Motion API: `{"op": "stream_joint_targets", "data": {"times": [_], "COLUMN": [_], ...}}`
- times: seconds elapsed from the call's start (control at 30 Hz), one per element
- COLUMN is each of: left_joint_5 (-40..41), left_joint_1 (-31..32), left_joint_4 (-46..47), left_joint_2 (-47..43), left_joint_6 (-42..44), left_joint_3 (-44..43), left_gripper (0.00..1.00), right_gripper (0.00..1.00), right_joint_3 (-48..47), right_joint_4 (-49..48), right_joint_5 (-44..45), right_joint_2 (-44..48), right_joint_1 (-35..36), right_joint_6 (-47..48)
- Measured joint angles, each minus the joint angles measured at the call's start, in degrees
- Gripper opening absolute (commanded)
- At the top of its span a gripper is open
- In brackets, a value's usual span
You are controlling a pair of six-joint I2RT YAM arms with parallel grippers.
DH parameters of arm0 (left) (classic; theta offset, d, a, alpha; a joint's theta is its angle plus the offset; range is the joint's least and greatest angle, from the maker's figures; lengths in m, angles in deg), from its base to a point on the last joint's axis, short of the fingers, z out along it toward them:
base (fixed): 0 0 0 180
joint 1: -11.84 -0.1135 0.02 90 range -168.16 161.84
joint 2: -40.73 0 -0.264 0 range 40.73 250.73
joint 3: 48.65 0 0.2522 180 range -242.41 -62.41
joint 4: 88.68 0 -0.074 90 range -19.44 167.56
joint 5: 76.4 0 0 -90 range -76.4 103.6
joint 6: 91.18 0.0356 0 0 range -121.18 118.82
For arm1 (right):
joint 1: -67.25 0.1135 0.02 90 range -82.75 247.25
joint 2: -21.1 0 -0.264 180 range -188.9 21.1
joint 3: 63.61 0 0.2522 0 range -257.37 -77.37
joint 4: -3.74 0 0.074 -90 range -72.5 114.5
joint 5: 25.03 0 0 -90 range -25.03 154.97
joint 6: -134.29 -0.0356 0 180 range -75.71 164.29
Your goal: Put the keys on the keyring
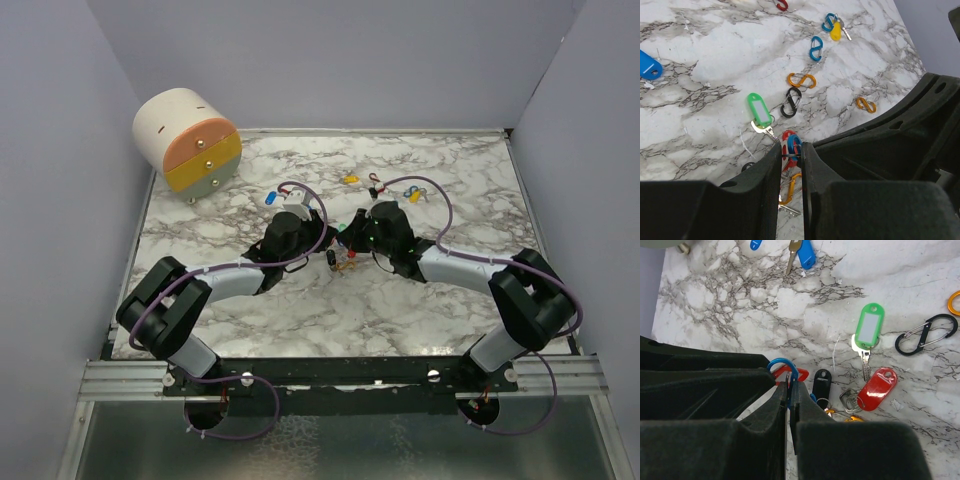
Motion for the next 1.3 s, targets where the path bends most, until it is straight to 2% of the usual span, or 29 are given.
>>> {"op": "stream_joint_targets", "data": {"times": [0.93, 1.3], "left_joint_5": [0.2, 0.2], "left_joint_1": [-0.1, -0.6], "left_joint_4": [0.1, 0.0], "left_joint_2": [0.7, 0.5], "left_joint_6": [0.5, 0.5], "left_joint_3": [-1.0, -1.0], "left_gripper": [0.07, 0.07], "right_gripper": [0.01, 0.09], "right_joint_3": [0.9, 0.9], "right_joint_4": [0.0, 0.4], "right_joint_5": [-0.5, -0.5], "right_joint_2": [1.9, 1.9], "right_joint_1": [0.0, 0.0], "right_joint_6": [0.1, 0.7]}}
